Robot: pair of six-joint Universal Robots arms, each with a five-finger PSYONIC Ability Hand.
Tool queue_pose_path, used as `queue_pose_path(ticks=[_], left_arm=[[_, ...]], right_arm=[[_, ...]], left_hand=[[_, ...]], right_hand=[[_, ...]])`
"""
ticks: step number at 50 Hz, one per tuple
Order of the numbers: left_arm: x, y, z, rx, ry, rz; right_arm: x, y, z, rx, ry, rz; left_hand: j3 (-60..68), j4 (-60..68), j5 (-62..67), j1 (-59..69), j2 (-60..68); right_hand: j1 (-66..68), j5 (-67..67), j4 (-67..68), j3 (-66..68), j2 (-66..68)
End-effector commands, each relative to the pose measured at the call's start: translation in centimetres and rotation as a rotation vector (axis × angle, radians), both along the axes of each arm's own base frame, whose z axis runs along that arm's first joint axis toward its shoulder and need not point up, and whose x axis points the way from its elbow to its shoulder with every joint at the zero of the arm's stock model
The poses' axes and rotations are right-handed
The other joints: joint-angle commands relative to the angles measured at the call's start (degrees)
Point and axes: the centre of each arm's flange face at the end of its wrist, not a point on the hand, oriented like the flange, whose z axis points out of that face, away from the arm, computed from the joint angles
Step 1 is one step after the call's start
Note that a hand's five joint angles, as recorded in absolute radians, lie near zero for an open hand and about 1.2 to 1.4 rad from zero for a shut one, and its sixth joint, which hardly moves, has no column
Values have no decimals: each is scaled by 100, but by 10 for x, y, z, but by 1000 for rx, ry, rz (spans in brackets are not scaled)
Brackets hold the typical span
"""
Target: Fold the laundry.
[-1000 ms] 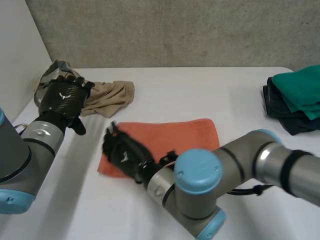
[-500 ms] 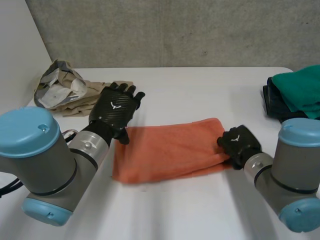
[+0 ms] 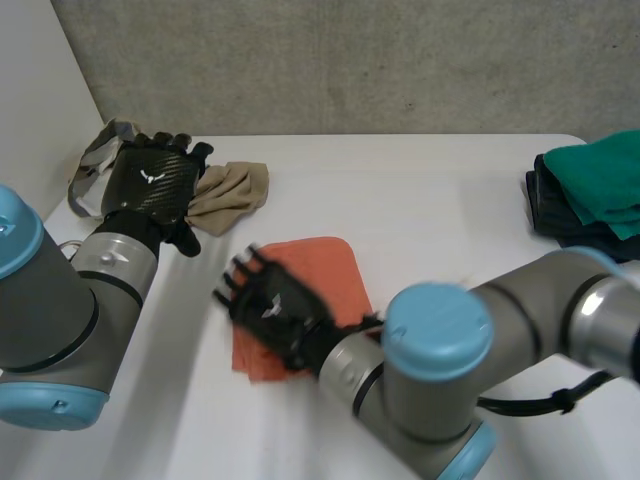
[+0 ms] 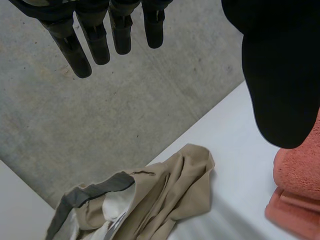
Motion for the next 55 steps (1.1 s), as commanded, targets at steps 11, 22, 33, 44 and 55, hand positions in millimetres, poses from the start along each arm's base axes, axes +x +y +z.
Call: queue_pose_path(ticks=[11,22,33,44,55], left_arm=[[-84,28,-32,156,116,-236],[-75,13,-100,344,-31,-72],[-46,13,-116,395,-203,43],[-52,14,-57,257,-138,-49],[-66,13,5,166,10,-410]], right_arm=[[-84,-104,57,554,-316,-519],[-65,-124,13,646,-210,-526],[-46,-113,-25,633,-55,-490],[-49,-89,44,320,-56,-478],[-40,-20,12,254,-2,-345]], left_hand=[[23,88,-37,114,46],[91,156,31,182,114],[75,139,14,165,97],[-94,-29,-154,-3,-71],[-110,-46,-171,-20,-88]], right_hand=[[-300,-276,-248,-227,-206],[-300,-276,-248,-227,-206],[-300,-276,-248,-227,-206],[-300,-276,-248,-227,-206],[-300,-276,-248,-227,-206]])
